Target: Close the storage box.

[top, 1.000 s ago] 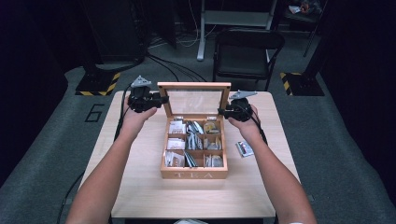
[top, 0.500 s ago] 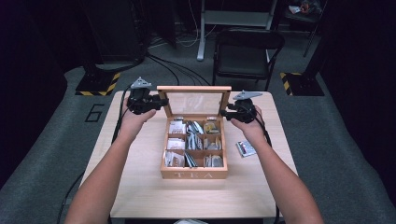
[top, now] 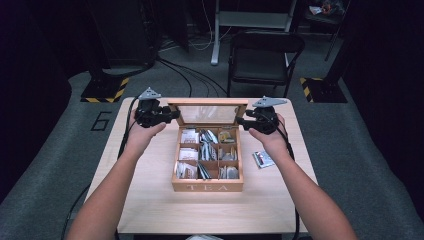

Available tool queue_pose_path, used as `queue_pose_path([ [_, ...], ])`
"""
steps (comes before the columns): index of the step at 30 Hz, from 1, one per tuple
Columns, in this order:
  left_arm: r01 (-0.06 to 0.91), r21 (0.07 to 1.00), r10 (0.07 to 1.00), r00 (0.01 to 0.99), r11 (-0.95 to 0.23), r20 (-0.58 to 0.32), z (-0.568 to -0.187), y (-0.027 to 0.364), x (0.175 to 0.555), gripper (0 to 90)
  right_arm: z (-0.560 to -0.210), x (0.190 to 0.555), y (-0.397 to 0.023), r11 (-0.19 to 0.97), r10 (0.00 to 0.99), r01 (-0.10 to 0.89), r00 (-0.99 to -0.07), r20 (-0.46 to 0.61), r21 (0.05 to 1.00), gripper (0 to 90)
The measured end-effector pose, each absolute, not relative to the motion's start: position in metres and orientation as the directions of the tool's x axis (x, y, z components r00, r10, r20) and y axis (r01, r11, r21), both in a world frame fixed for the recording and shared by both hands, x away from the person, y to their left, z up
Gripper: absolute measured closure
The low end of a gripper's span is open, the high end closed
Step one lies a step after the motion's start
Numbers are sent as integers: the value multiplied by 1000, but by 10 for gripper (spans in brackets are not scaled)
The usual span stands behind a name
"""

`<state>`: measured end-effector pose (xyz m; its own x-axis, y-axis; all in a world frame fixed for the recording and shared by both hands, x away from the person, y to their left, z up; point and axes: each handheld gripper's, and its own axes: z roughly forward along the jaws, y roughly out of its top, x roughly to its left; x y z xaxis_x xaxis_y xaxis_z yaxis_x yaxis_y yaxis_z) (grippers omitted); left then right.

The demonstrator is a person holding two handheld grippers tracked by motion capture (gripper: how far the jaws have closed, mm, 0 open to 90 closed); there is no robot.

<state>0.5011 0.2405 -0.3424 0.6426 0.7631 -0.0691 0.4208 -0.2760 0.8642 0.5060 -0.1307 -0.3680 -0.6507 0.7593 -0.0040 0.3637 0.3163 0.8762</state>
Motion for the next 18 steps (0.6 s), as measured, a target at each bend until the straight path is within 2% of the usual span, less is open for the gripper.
queue_pose_path([
  [18, 417, 864, 748, 659, -283, -73, -356, 242, 478, 576, -347, 468, -135, 335, 716, 298, -697, -36, 894, 455],
])
